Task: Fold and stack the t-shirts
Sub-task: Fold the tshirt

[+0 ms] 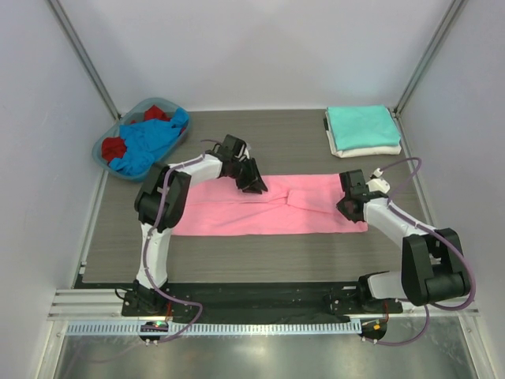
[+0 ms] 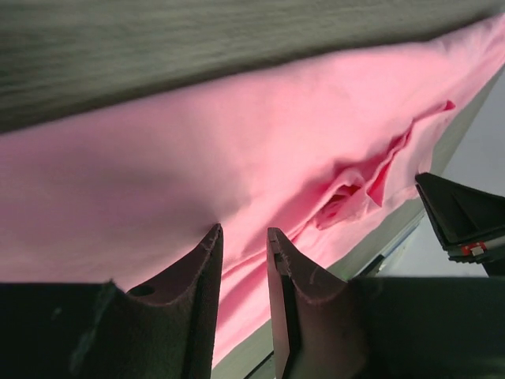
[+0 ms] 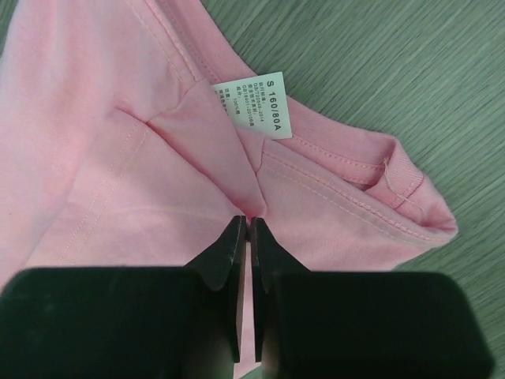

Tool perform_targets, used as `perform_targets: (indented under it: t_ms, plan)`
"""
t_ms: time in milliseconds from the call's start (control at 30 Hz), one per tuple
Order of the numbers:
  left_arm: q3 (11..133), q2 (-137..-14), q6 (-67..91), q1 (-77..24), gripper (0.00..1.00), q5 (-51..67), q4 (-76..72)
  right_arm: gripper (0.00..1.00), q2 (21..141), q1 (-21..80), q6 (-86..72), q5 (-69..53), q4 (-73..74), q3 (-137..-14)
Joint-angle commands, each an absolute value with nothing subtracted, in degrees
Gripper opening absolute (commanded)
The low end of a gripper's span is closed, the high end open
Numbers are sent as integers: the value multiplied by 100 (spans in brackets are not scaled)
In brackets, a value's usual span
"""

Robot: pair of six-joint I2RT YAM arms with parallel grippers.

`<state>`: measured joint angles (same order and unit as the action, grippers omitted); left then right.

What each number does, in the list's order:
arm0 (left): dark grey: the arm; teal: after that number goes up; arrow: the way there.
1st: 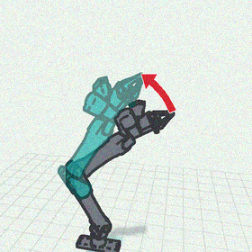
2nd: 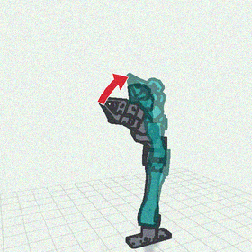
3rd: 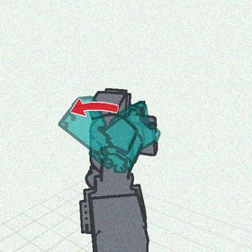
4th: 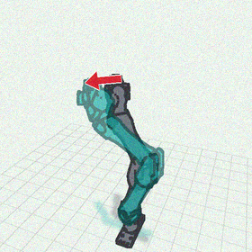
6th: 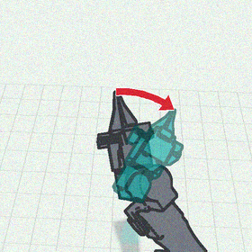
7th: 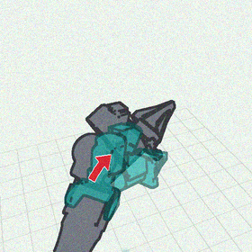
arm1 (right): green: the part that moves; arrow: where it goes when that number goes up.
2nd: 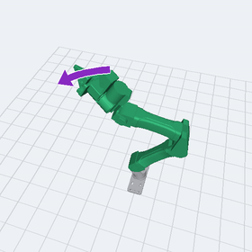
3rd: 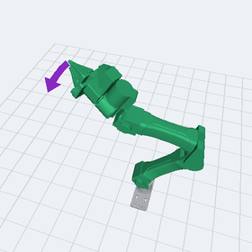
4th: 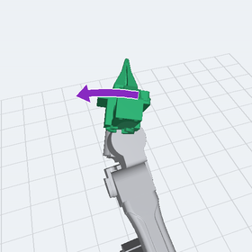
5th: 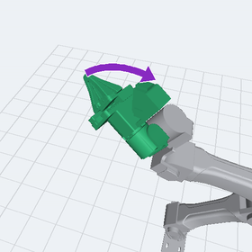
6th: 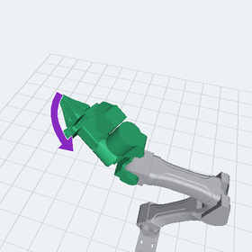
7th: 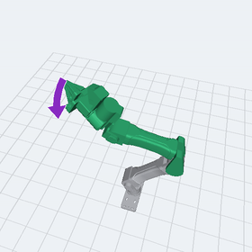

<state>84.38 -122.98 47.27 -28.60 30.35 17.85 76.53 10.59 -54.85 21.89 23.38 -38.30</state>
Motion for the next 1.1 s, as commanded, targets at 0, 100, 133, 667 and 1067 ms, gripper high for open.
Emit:
perform_targets:
  t_ms: [0, 100, 133, 667, 1067]
  plan:
    - [8446, -11988, 4456, -2804, 30, 2884, 1924, 8, 7506, 1037, -5642, 2540, 2083, -3788]
    - [8534, -12076, 4211, -2664, 30, 2367, 2239, 1, 7269, 1037, -5686, 2540, 2127, -3718]
    - [8552, -12137, 4088, -2593, 30, 2242, 2302, 1, 7129, 1037, -5704, 2531, 2153, -3692]
    - [8490, -12419, 4025, -2417, 30, 2100, 2400, 1, 6276, 1257, -6494, 2391, 1865, -2734]
    - [8894, -12032, 3886, -2417, 34, 2522, 2828, 27, 6329, 1354, -6197, 2619, 2309, -3233]
